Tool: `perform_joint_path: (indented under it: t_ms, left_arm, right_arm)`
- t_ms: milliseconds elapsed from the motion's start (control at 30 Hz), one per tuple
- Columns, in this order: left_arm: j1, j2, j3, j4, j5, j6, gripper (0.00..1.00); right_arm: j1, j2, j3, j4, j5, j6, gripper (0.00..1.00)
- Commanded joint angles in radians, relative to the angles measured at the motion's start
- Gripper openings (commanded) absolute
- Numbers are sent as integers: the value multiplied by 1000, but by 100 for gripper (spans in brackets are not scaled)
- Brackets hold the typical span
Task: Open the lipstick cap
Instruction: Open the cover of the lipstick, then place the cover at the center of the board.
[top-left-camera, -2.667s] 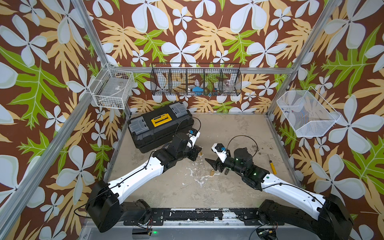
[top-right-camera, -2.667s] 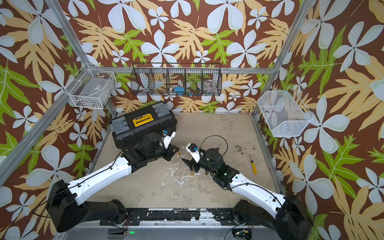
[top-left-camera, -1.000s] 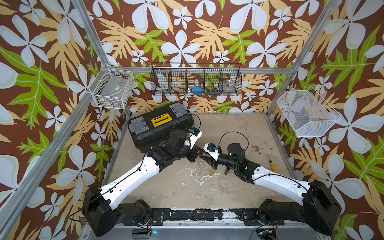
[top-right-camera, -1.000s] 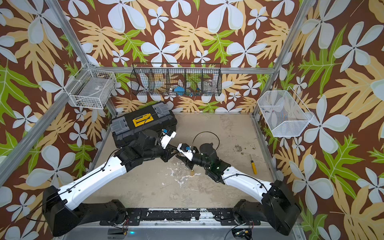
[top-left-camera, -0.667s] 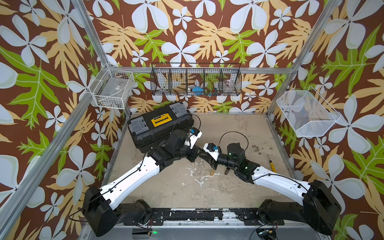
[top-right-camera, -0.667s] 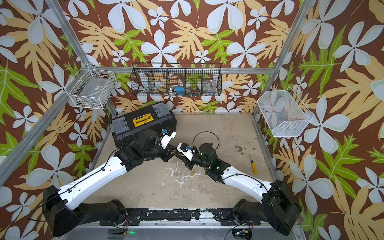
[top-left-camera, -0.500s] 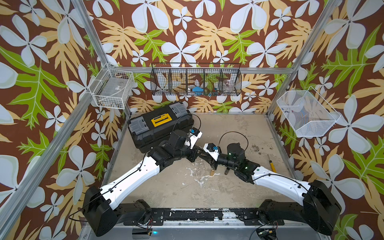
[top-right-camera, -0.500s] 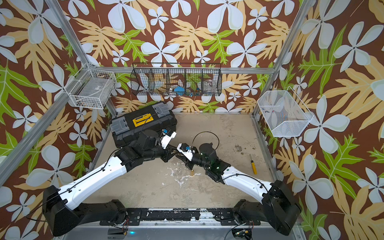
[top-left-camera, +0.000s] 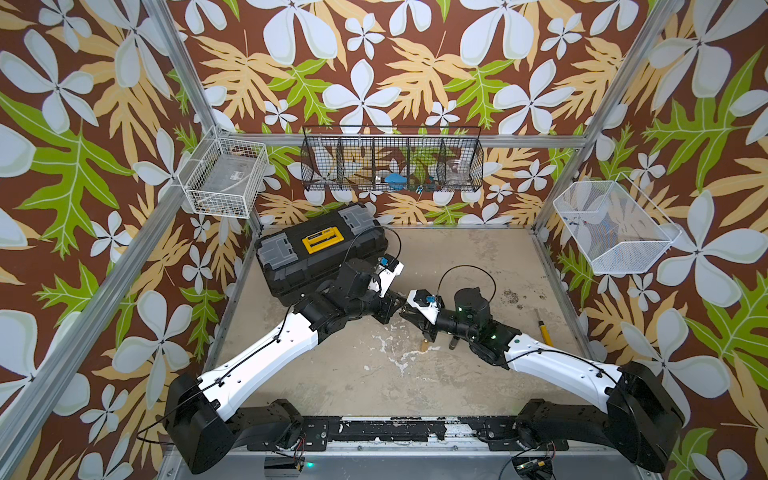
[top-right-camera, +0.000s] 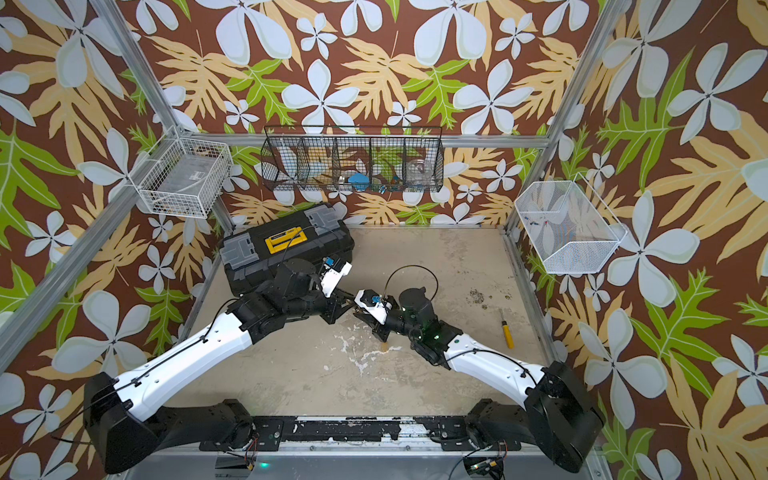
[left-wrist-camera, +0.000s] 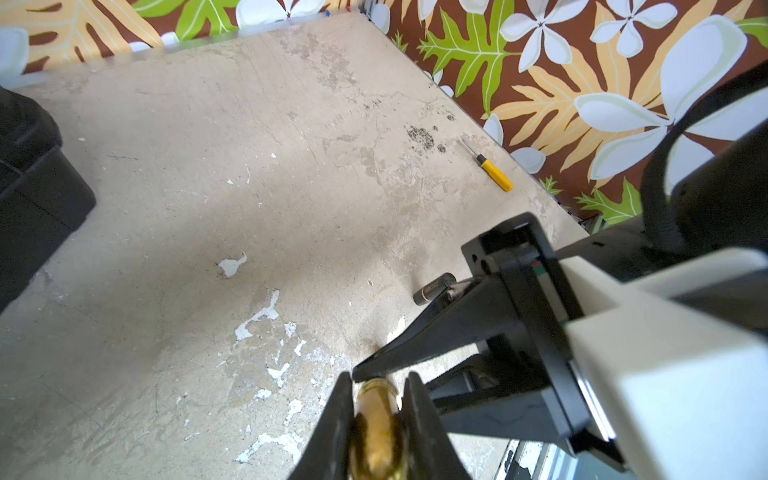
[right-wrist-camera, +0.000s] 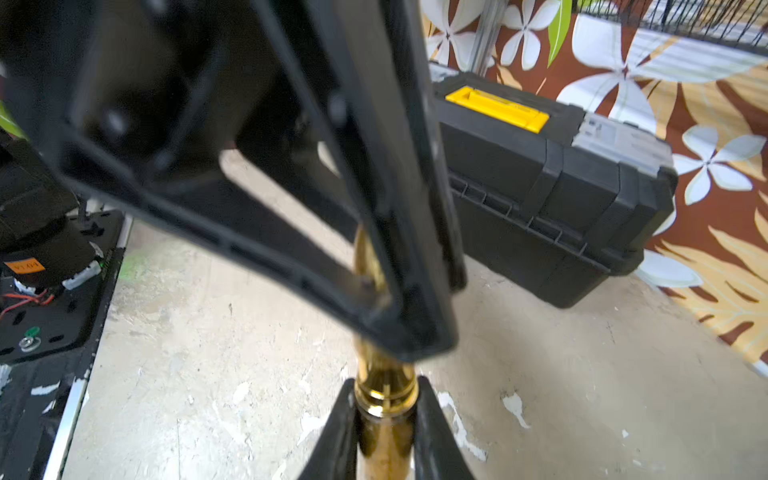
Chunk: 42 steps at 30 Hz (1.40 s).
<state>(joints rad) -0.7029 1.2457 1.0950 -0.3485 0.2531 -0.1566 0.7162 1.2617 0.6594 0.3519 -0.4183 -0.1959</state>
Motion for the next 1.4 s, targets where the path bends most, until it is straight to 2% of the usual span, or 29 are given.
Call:
perform_joint_path:
  t_ms: [0, 133, 233, 400, 533, 767, 900, 1133, 1367]
  left_arm:
    - [3, -6, 12, 31, -11, -16, 14]
    - [2, -13, 12, 35, -21, -17, 14]
    - [2, -17, 10, 28, -71, -22, 15]
    - [2, -40, -16, 31, -273, -48, 16]
    - [4, -16, -84, 60, -363, -54, 16]
    - [32, 87, -211, 208, -382, -153, 16]
    - [45, 153, -243, 275, -367, -201, 15]
    - [46, 250, -333, 423, -449, -262, 15]
    - [46, 353, -348, 459, -460, -208, 15]
  right_arm:
    - [3, -1, -5, -22, -9, -14, 12]
    - [3, -12, -13, -6, 5, -6, 12]
    - [3, -28, -28, 16, 21, -16, 13]
    - [1, -57, -30, 11, 93, -5, 14]
    - [1, -124, -56, 55, 133, 29, 14]
    - [2, -209, -94, 131, 204, 82, 14]
    - [2, -222, -111, 162, 199, 118, 14]
    - [2, -229, -127, 189, 206, 166, 15]
    - [2, -251, -151, 203, 197, 201, 15]
